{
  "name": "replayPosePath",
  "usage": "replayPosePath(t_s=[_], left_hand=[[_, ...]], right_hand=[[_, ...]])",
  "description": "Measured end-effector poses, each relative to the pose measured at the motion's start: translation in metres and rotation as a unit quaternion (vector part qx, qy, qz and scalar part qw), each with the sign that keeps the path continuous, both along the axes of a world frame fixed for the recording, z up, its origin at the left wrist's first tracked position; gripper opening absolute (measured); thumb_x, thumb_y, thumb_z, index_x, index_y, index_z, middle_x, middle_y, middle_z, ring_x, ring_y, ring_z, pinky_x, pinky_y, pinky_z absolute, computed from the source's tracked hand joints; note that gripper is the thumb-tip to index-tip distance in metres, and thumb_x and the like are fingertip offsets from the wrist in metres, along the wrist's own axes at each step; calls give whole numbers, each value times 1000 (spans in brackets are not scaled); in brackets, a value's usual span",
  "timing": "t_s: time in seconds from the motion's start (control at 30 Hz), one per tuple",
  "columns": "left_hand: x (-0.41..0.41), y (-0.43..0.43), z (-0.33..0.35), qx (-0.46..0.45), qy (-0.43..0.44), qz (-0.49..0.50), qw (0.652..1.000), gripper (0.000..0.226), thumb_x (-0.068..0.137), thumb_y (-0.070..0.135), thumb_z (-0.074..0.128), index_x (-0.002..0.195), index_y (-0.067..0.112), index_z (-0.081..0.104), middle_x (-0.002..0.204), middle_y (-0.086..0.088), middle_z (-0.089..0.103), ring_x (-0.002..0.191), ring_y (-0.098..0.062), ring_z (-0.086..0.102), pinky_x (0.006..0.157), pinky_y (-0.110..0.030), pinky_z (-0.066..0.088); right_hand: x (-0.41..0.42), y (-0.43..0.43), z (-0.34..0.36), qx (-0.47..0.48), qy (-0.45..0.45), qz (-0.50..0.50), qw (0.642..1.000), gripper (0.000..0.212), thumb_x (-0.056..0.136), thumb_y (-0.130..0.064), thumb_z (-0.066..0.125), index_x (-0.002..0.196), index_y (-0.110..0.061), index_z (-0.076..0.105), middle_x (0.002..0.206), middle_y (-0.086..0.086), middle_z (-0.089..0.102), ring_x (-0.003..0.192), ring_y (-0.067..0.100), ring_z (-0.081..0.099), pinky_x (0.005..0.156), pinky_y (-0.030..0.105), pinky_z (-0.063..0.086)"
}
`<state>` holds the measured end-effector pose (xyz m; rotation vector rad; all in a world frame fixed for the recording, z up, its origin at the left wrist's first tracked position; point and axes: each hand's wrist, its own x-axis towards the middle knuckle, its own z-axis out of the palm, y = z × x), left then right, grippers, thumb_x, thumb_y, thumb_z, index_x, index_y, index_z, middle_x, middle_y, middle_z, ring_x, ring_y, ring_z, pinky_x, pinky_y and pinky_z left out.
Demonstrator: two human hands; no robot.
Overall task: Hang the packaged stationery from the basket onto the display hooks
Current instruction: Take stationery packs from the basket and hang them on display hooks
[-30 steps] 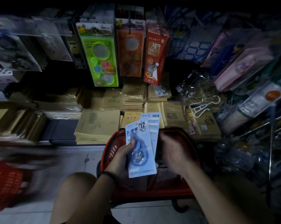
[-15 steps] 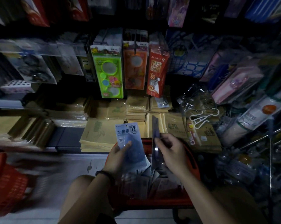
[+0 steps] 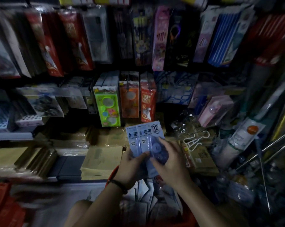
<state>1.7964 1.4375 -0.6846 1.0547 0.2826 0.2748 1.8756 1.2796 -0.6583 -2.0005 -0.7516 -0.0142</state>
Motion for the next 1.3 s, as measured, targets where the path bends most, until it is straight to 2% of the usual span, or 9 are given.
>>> replayPosePath(t_s=[0.1, 0.17, 0.27, 0.37, 0.5, 0.6, 0.73, 0.93, 1.3], left_hand=[[16, -8, 34, 28, -9, -1, 1000, 26, 101, 6, 70, 125, 16, 72, 133, -22, 73, 119, -42, 72, 90, -53, 64], [29, -16, 62, 47, -15, 6, 999, 28, 99, 10, 74, 125, 20, 71, 132, -20, 74, 118, -41, 73, 90, -55, 64], [48, -29, 111, 87, -33, -15, 996, 27, 100, 19, 74, 125, 27, 72, 129, -15, 76, 116, -38, 75, 87, -56, 65], [70, -36, 160, 116, -56, -25, 991, 33, 95, 27, 76, 128, 27, 73, 130, -12, 76, 116, -34, 76, 85, -46, 66], [102, -44, 224, 152, -83, -34, 984, 39, 92, 34, 81, 130, 33, 71, 131, -7, 76, 117, -32, 76, 91, -56, 64], [127, -51, 272, 185, -100, -16, 977, 33, 94, 28, 80, 126, 29, 74, 124, -8, 79, 112, -32, 78, 88, -52, 65], [158, -55, 329, 278, -122, 51, 951, 24, 94, 18, 80, 117, 21, 78, 107, -3, 84, 101, -26, 81, 77, -33, 65], [203, -66, 400, 355, -128, 78, 923, 21, 93, 22, 82, 113, 16, 78, 102, 0, 84, 96, -21, 81, 85, -44, 67], [275, -100, 480, 389, -97, 50, 915, 17, 86, 17, 89, 100, 14, 80, 97, -6, 83, 93, -25, 81, 88, -46, 66]], right_hand=[[9, -17, 30, -16, -64, -12, 998, 81, 79, -42, 77, 154, -27, 48, 129, -12, 44, 125, 8, 52, 105, 30, 52], [20, -29, 52, -26, -102, -14, 994, 88, 77, -48, 71, 158, -28, 43, 128, -14, 40, 122, 4, 49, 103, 21, 49], [43, -46, 89, -15, -119, -39, 992, 89, 82, -44, 78, 160, -29, 39, 127, -16, 37, 120, 0, 45, 97, 8, 41], [68, -64, 132, -3, -150, -74, 986, 86, 85, -41, 80, 160, -34, 38, 128, -13, 37, 123, 9, 48, 99, 26, 49], [103, -92, 193, 8, -191, -95, 977, 80, 80, -41, 74, 154, -40, 42, 126, -15, 37, 119, 11, 49, 98, 37, 55], [132, -109, 236, 41, -223, -129, 965, 81, 82, -36, 79, 154, -37, 44, 125, -15, 39, 114, 4, 50, 95, 23, 52], [166, -132, 286, 50, -269, -169, 947, 83, 84, -33, 82, 157, -37, 42, 120, -17, 37, 107, -2, 45, 86, 7, 42], [214, -157, 343, 49, -312, -207, 926, 77, 88, -33, 81, 156, -34, 46, 122, -13, 40, 107, 1, 47, 82, 1, 37], [301, -159, 418, 78, -280, -272, 917, 71, 95, -28, 74, 159, -31, 42, 125, -7, 42, 107, 11, 52, 83, 23, 48]])
